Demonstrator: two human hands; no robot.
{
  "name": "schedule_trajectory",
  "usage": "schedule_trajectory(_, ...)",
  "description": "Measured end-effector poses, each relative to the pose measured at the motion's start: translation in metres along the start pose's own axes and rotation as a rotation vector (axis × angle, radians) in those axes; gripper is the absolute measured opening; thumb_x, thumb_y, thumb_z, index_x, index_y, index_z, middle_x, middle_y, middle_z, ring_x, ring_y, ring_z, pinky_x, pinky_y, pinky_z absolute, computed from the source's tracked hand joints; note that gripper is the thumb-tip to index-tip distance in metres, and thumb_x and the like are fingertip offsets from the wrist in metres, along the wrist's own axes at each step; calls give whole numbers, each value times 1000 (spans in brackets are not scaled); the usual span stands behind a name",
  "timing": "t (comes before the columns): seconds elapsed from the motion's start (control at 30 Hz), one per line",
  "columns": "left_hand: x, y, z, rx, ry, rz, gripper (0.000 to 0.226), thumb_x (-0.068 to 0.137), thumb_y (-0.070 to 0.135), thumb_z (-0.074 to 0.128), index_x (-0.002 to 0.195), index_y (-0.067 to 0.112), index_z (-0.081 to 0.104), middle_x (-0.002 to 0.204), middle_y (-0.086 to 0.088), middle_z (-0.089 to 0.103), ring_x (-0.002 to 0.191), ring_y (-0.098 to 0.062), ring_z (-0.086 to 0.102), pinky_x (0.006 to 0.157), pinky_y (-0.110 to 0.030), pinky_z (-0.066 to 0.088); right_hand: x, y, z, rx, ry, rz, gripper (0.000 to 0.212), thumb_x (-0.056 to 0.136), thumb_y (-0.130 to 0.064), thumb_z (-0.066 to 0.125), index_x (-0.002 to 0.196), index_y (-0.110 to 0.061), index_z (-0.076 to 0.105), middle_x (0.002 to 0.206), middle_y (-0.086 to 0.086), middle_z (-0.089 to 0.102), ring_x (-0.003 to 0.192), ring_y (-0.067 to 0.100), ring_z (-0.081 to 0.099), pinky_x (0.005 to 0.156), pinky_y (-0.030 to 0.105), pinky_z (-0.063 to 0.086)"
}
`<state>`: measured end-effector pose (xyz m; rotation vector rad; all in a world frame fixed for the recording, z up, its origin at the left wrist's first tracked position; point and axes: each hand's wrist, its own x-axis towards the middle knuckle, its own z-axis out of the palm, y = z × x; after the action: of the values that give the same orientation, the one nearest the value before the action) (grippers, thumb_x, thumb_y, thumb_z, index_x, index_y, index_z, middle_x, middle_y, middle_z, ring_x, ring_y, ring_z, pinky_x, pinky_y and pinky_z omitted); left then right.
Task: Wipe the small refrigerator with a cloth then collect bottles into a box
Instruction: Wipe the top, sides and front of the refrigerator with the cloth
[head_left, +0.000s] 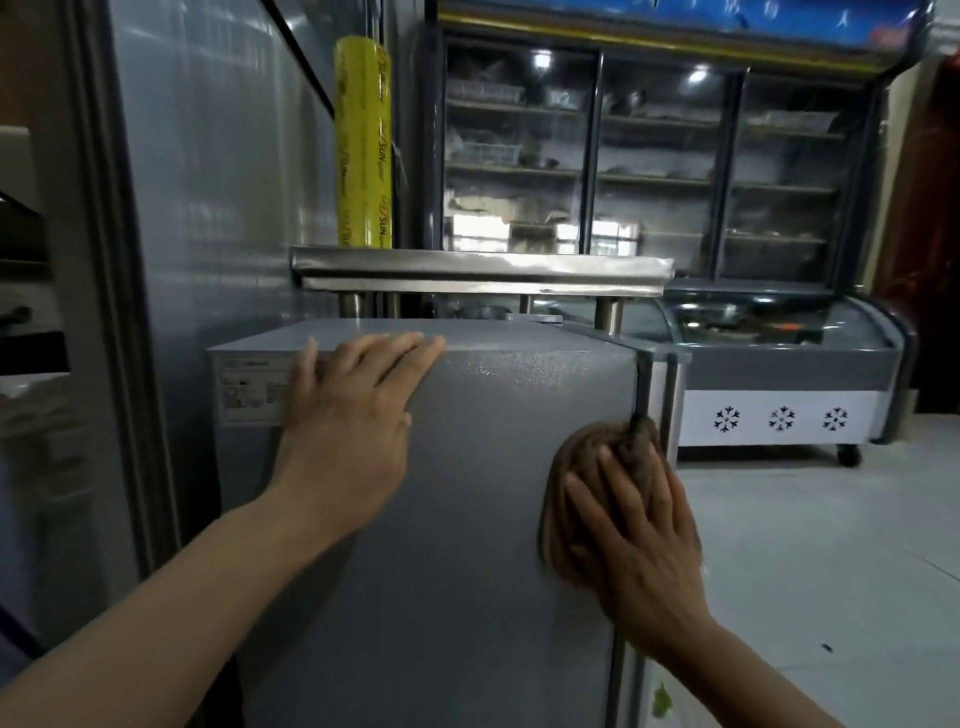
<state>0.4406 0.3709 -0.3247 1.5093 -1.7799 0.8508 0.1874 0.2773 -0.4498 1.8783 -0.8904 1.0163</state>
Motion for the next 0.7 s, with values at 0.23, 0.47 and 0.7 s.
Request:
schedule_trajectory(0.23,-13,-33,-7,84,30,-67,63,76,18,57,137,18,43,134,-8,49,119,-34,43,99,-53,29,104,-23,-8,68,115,71,61,91,-48,38,148,-26,29,157,8,20,144,44,6,116,58,7)
schedule_trajectory(0.47,-14,-33,-8,51,14,-81,70,75,19,66,139,24,41,136,-3,48,124,-30,40,103,-56,26,-13,-55,19,-71,-91,-413,74,78,-43,56,146,-38,28,153,-11,27,147,35,2,116,50,5)
schedule_trajectory(0.7,-15,-33,-4,-7,40,-87,69,74,22,58,140,25,39,136,0,46,124,-24,32,105,-57,23,123,-51,-6,84,122,-72,59,94,-46,34,149,-28,25,158,4,18,145,41,8,117,53,7)
